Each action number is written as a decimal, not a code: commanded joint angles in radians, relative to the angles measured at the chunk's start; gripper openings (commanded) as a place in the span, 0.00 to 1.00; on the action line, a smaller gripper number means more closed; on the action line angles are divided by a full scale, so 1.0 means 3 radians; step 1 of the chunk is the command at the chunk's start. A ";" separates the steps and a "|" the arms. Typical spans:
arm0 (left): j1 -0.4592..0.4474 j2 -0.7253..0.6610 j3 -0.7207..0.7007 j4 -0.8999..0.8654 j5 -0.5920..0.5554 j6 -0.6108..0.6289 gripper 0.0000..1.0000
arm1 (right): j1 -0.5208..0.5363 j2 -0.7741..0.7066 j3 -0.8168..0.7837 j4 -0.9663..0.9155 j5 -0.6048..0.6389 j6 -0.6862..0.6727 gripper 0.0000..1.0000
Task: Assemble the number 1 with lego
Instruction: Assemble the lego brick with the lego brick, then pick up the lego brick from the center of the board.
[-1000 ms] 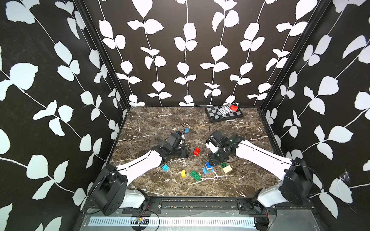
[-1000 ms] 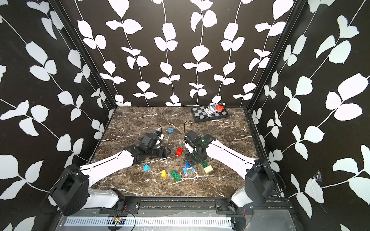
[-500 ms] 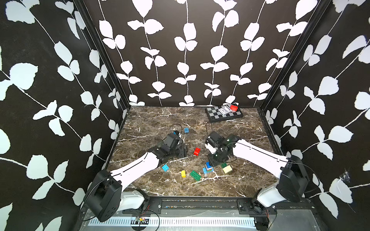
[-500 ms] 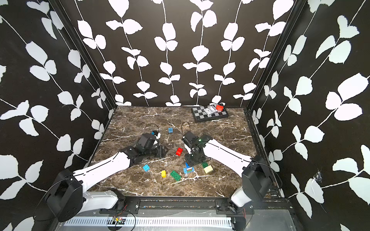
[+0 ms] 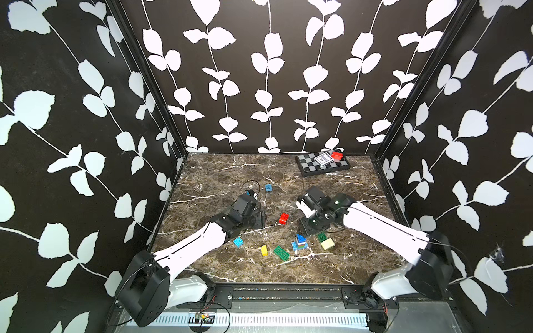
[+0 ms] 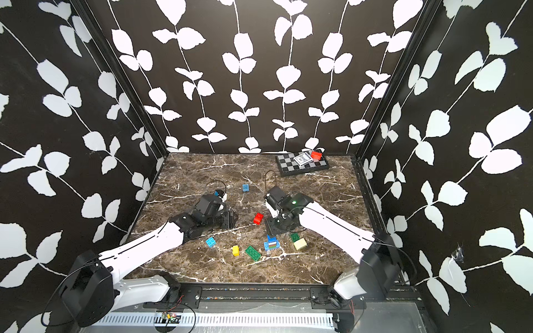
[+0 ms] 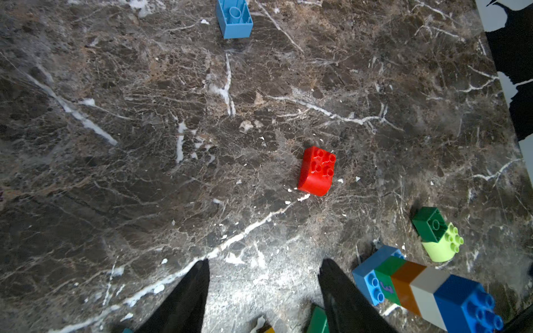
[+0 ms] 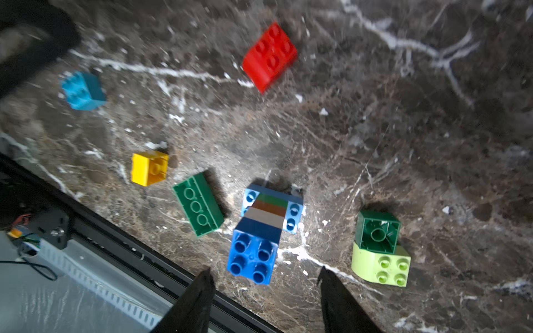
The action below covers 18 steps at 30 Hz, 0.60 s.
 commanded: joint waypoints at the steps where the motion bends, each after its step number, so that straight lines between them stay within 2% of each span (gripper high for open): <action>1: 0.0018 -0.0008 0.0030 -0.0104 -0.0011 0.0116 0.64 | -0.0086 -0.0102 0.0101 0.0097 -0.0039 -0.0034 0.60; 6: -0.0012 0.0358 0.0351 -0.0204 0.0251 0.0322 0.64 | -0.0267 -0.0124 -0.0006 -0.0108 0.0255 0.0078 0.58; 11: -0.0102 0.1001 0.0944 -0.0301 0.0412 0.0877 0.64 | -0.0600 -0.0259 -0.0165 -0.0104 0.0228 0.0111 0.58; 14: -0.0101 0.1419 0.1342 -0.0543 0.0408 0.1071 0.63 | -0.0792 -0.0336 -0.0206 -0.0148 0.0217 0.0041 0.57; 15: -0.0211 0.1527 0.1440 -0.0582 0.0366 0.1157 0.63 | -0.0841 -0.0361 -0.0218 -0.0160 0.0216 0.0019 0.57; 18: -0.0280 0.1873 0.1788 -0.0769 0.0208 0.1426 0.63 | -0.0957 -0.0422 -0.0253 -0.0182 0.0217 -0.0029 0.57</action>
